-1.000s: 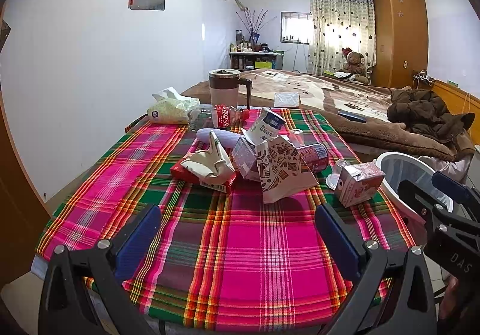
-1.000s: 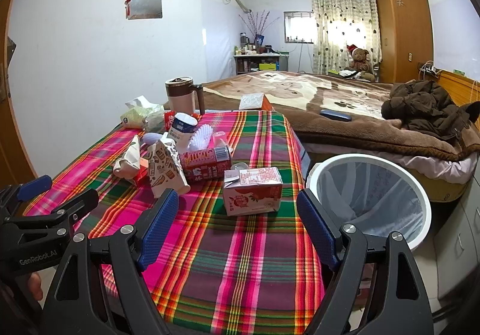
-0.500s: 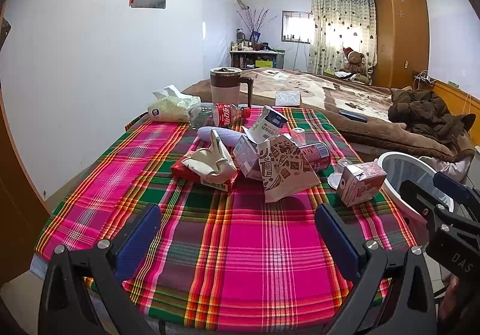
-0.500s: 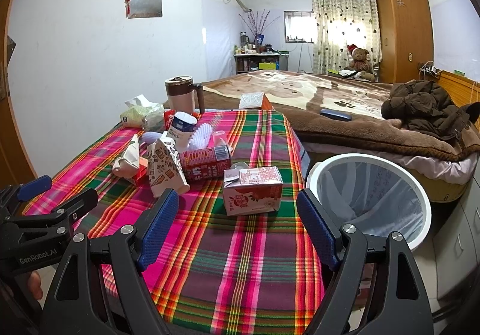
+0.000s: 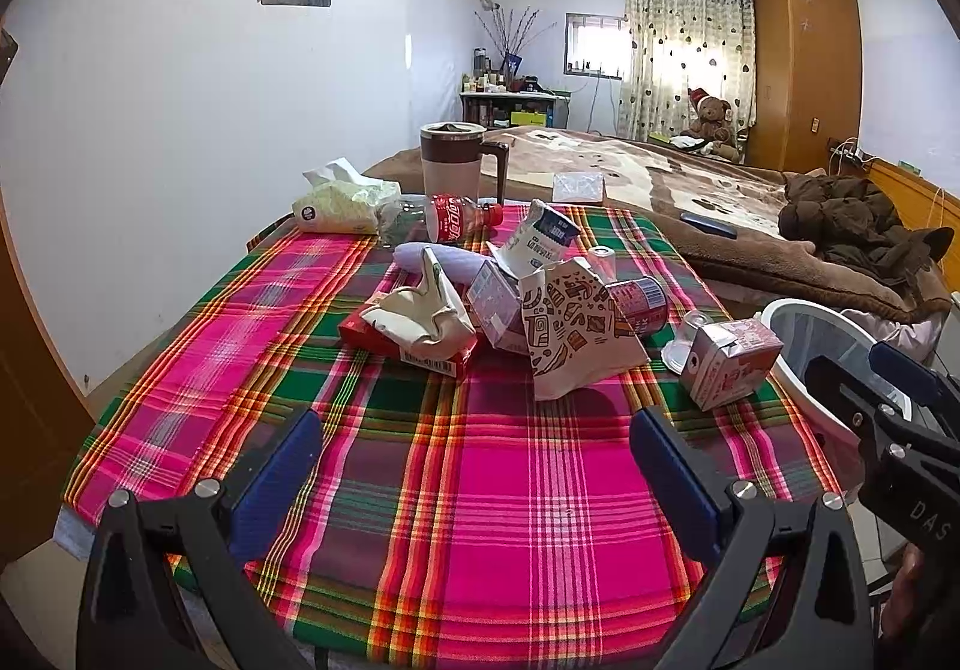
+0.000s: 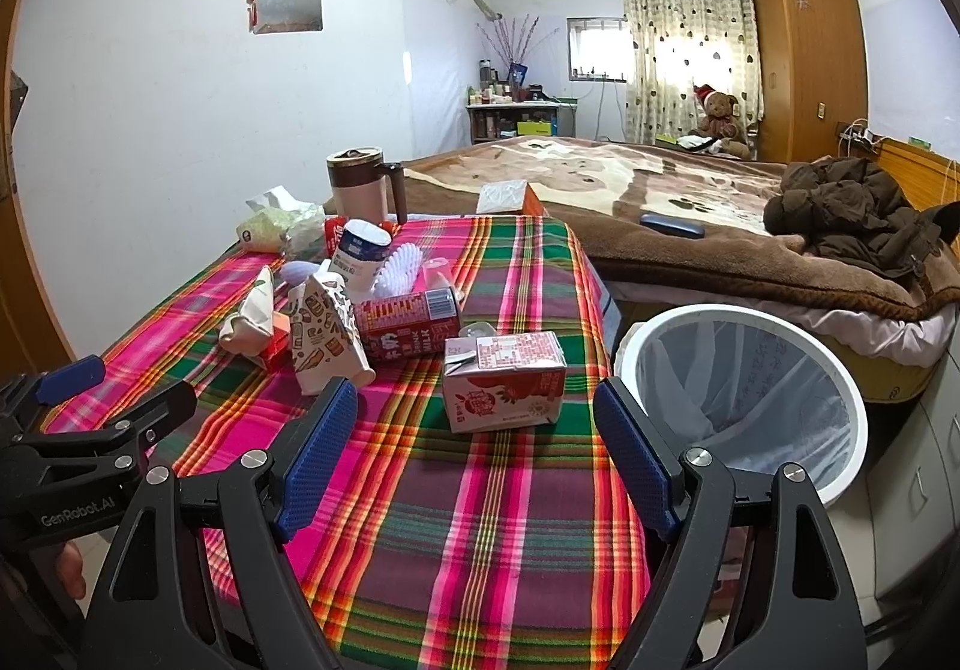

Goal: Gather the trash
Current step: 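Move the right tool onto the pink milk carton while the left tool approaches the white cloth bag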

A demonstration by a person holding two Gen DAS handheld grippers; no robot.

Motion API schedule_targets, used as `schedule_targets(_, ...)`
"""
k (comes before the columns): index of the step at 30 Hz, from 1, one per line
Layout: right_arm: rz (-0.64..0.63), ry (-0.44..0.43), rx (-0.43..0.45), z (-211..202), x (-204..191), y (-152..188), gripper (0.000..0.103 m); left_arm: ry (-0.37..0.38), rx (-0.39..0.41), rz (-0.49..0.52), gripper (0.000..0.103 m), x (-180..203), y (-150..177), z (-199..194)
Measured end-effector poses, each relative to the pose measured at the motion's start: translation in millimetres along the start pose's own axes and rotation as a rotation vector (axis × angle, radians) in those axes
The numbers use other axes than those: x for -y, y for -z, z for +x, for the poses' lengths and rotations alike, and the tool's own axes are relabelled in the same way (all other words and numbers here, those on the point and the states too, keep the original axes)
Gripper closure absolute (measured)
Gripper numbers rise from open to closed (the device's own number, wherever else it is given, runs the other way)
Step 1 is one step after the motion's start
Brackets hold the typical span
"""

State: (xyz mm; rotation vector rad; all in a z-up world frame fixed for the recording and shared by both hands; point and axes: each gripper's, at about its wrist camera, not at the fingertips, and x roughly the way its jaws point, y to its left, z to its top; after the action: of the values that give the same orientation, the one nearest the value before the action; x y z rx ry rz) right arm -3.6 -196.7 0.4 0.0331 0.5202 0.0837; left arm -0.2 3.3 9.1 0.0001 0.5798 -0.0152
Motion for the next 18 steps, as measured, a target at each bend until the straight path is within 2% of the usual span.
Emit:
schedule_targets(4,0.025,-0.001,-0.024,9.8,5.5,0.6,0.020,0.030,-0.032,-0.010,0.000,-6.3,-0.2,11.4)
schedule_targets(11,0.155,0.000,-0.109,33.9,24.6,3.7,0.020,0.056,-0.116,-0.084,0.000,-38.0,1.7,42.9)
schedule_targets(18,0.282,-0.004,-0.145,57.0,28.5,-3.4,0.020,0.056,-0.141,-0.114,0.000,-56.4,-8.9,62.4)
